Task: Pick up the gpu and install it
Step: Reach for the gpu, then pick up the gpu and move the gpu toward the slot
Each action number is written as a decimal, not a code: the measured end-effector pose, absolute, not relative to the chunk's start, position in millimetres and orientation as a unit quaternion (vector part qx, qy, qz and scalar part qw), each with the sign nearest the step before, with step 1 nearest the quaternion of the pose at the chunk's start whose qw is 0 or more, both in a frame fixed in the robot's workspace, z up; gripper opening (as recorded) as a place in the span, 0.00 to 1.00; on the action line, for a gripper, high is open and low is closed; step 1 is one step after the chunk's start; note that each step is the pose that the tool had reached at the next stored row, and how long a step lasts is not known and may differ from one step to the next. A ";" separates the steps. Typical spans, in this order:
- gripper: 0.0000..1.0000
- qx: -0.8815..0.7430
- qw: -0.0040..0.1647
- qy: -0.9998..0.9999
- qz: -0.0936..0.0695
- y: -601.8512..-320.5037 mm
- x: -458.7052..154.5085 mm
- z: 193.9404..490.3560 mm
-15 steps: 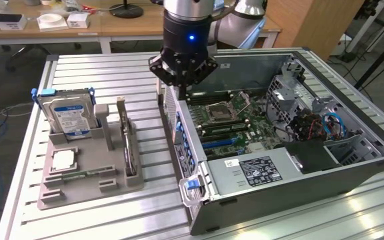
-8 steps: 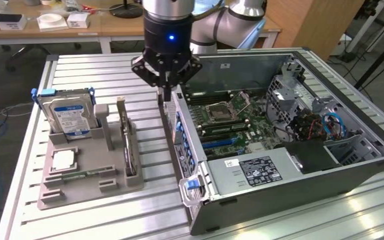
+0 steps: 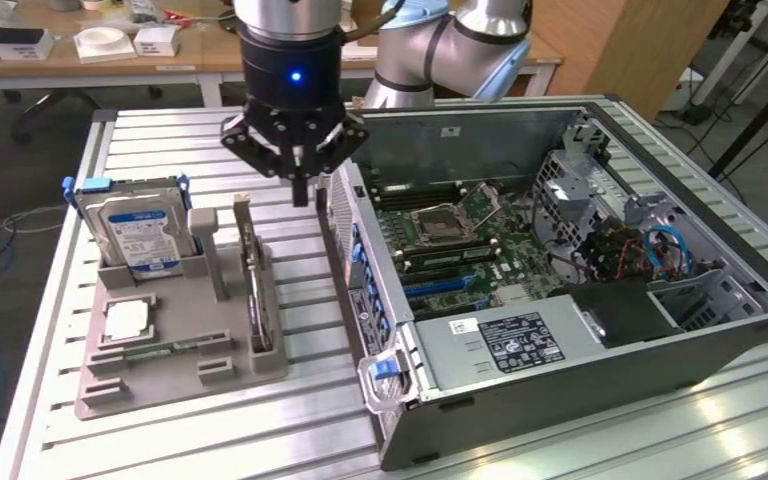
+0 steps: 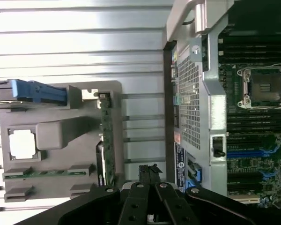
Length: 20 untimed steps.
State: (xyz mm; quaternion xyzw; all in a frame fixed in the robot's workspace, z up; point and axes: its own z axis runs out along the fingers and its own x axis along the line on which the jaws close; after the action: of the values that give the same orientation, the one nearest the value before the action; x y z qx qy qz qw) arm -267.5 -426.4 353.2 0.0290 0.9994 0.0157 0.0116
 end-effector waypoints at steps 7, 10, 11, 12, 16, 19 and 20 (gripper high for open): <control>0.11 0.026 0.012 0.999 0.016 -426.4 -295.1 353.0; 0.11 0.025 0.011 0.999 0.016 -426.5 -307.4 352.9; 0.11 0.025 0.012 0.999 0.016 -426.4 -307.8 352.9; 0.11 0.025 0.012 0.999 0.016 -426.4 -307.8 352.9; 0.11 0.025 0.012 0.999 0.016 -426.5 -307.8 352.9; 0.11 0.025 0.012 0.999 0.016 -426.5 -307.8 352.9; 0.11 0.025 0.011 0.999 0.016 -426.4 -307.8 353.0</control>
State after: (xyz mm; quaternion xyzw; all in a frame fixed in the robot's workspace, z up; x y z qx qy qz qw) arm -307.8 -426.4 353.0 0.0252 0.9995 0.0157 0.0115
